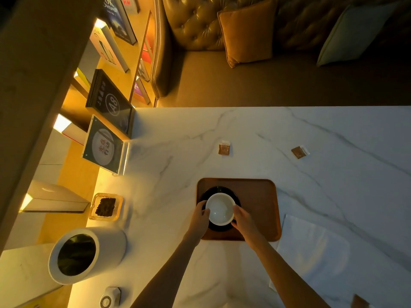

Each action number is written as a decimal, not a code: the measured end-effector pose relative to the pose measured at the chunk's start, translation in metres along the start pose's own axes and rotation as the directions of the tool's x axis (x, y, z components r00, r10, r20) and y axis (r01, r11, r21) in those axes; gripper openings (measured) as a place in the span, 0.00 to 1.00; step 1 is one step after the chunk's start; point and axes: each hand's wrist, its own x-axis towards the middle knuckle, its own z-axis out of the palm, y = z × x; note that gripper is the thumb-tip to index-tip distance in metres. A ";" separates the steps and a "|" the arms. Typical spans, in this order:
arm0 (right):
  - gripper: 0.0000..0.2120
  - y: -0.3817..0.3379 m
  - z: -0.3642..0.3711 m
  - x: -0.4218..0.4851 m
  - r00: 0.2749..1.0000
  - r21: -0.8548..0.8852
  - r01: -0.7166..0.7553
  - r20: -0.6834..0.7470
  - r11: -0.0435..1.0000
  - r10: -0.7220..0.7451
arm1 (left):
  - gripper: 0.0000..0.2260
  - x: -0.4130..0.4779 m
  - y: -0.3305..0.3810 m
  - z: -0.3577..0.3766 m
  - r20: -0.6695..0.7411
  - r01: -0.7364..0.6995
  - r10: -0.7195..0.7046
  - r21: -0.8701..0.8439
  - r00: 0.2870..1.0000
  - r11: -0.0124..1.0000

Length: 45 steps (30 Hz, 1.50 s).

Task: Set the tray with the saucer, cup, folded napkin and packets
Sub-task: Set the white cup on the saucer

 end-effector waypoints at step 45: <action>0.19 -0.007 -0.028 -0.018 0.985 -0.104 0.169 -0.015 0.980 -0.172 | 0.19 -0.020 0.004 -0.018 -0.014 0.090 -0.092 -0.114 0.996 0.989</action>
